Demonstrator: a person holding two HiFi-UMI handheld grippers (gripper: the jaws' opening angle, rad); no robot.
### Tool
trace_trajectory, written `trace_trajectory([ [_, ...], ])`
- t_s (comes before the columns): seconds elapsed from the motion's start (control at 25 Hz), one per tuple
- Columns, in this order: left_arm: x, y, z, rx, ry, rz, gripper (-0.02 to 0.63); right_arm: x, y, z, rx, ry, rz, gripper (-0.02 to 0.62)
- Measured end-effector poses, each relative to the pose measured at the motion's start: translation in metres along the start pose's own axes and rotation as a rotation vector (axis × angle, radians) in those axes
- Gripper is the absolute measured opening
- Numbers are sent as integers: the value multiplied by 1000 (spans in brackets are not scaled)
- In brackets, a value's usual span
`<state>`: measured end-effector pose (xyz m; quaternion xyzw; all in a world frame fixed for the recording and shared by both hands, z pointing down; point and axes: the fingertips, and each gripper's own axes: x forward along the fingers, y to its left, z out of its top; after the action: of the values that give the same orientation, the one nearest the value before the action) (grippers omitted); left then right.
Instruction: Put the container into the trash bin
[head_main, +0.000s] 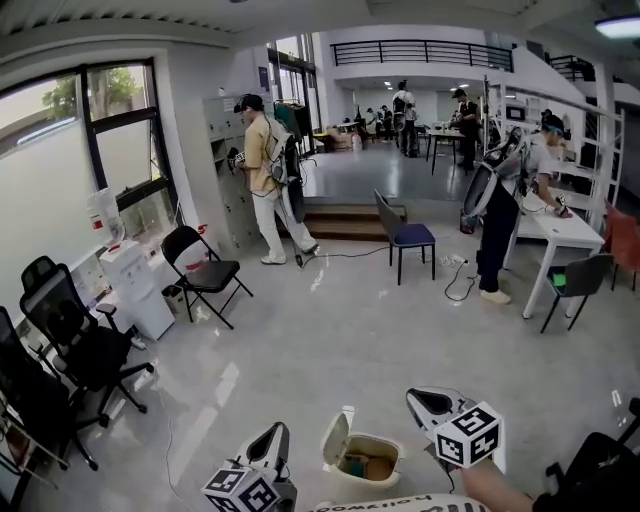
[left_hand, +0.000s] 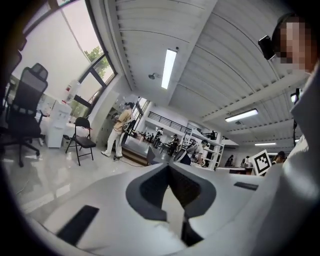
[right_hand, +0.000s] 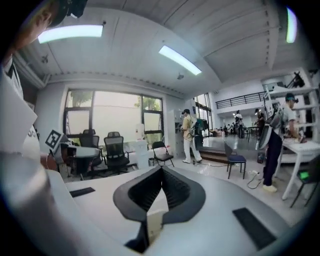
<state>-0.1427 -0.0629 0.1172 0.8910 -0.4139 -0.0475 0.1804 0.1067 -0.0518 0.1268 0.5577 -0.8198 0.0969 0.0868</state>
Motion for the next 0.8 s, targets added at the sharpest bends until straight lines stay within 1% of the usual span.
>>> trace_trajectory([
  [0.08, -6, -26, -13, -13, 14, 5, -5, -32, -10, -18, -38, 50, -47, 3],
  [0.12, -9, -41, -21, -24, 21, 3, -5, -47, -11, -29, -37, 73, -53, 3],
  [0.24, -20, -87, -46, -29, 40, -23, -5, -84, -10, -60, -13, 118, -33, 3],
  [0.36, -37, -125, -68, -11, 51, -70, -4, -109, -8, -81, 1, 105, -23, 3],
  [0.44, -54, -137, -83, 1, 60, -89, -3, -119, -4, -94, 22, 96, -11, 3],
  [0.52, -69, -135, -93, 7, 61, -60, -3, -123, 3, -107, 48, 105, 10, 2],
  [0.64, -91, -134, -104, 1, 91, 12, -4, -127, 15, -115, 85, 120, 64, 2],
  [0.72, -101, -126, -107, 4, 85, 61, -4, -127, 23, -112, 74, 116, 95, 2],
  [0.8, -108, -117, -106, 8, 74, 99, -5, -125, 30, -109, 53, 110, 105, 2],
])
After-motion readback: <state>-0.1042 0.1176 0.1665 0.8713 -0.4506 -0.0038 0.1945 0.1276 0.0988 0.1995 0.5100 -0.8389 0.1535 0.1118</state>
